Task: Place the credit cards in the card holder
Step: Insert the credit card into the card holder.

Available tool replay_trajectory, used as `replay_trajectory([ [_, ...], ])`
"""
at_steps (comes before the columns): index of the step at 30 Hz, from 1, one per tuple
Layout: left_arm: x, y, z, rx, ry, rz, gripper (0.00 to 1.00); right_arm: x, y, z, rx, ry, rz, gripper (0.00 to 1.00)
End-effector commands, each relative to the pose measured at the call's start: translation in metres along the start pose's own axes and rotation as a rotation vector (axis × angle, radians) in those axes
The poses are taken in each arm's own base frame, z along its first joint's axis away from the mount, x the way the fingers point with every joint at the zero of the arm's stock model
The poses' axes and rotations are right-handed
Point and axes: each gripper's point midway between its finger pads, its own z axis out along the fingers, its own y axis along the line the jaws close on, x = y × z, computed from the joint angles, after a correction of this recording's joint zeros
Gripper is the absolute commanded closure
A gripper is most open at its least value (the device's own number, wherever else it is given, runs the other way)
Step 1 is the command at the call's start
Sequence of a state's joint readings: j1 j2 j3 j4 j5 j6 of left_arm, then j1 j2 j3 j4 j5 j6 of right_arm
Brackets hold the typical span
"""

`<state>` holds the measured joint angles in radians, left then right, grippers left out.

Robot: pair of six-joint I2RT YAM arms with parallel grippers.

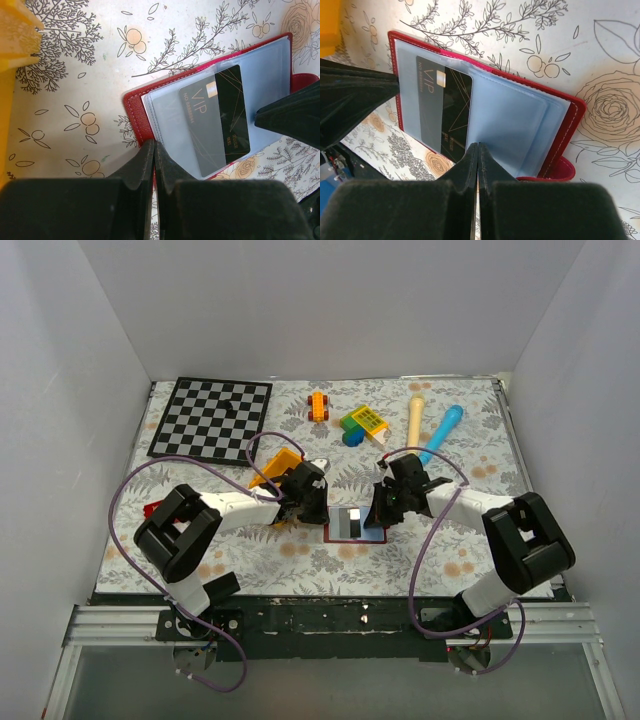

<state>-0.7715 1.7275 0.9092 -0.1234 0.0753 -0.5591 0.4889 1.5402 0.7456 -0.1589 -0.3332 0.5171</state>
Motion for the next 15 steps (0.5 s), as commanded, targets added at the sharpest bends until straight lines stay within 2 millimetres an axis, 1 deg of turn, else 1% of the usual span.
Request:
replay_trajectory([
  [1, 0.024, 0.012, -0.004, -0.031, 0.070, 0.000, 1.00, -0.007, 0.002, 0.001, 0.042, -0.015, -0.042, 0.99],
  [7, 0.025, 0.011, -0.002, -0.026, 0.074, -0.003, 1.00, -0.006, 0.005, 0.005, 0.052, -0.001, -0.060, 0.99],
  [15, 0.026, 0.013, -0.002, -0.029, 0.074, -0.003, 1.00, -0.004, 0.016, 0.012, 0.032, 0.015, -0.072, 0.99],
])
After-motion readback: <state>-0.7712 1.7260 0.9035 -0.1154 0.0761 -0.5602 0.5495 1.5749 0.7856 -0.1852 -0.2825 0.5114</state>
